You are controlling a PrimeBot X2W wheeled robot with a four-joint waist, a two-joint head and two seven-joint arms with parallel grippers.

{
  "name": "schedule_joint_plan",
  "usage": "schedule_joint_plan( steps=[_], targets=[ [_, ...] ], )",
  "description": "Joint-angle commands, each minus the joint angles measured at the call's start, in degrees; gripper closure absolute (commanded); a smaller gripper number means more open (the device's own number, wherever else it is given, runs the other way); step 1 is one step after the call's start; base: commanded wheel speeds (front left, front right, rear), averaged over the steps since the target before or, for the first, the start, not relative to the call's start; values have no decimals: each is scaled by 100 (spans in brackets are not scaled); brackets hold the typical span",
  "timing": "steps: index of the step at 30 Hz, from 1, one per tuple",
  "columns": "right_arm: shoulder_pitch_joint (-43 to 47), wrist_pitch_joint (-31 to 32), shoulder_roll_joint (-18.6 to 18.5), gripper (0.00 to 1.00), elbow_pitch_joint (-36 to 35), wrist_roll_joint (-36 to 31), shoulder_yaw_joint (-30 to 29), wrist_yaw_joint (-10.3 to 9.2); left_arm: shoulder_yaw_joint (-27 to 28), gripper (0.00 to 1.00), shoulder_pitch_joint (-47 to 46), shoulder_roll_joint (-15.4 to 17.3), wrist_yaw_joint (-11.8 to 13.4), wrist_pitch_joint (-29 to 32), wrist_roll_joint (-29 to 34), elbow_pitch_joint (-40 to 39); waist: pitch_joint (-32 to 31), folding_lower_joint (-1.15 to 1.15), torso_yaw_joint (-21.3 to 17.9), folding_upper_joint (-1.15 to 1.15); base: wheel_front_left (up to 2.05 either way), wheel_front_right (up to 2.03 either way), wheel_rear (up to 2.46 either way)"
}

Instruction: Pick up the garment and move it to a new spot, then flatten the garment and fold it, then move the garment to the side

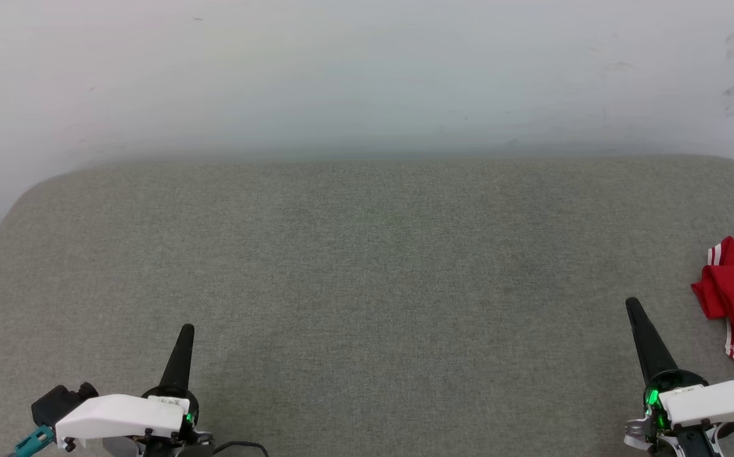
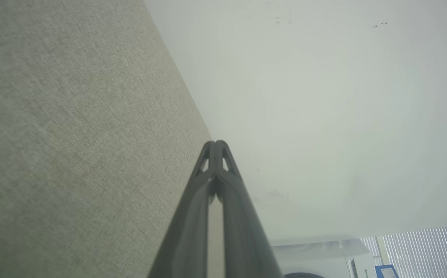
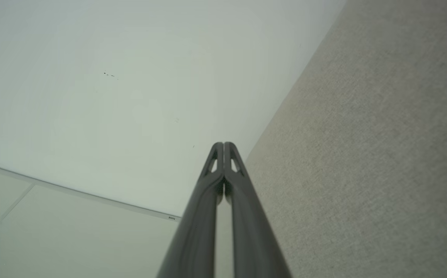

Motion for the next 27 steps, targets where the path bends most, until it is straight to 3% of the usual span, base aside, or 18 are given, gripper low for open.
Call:
schedule_joint_plan(
  steps=[1, 27],
  targets=[
    [-97, 19, -28, 100, 10, 135, -15, 0, 39, 100, -136, 14, -21, 40, -118, -16, 2, 0, 1, 0, 0, 0, 0],
    [-377, 97, 1, 100, 420, 1258, -61, -1, 144, 100, -275, -43, -77, 341, -1265, 20, 49, 0, 16, 0, 0, 0, 0]
  ],
)
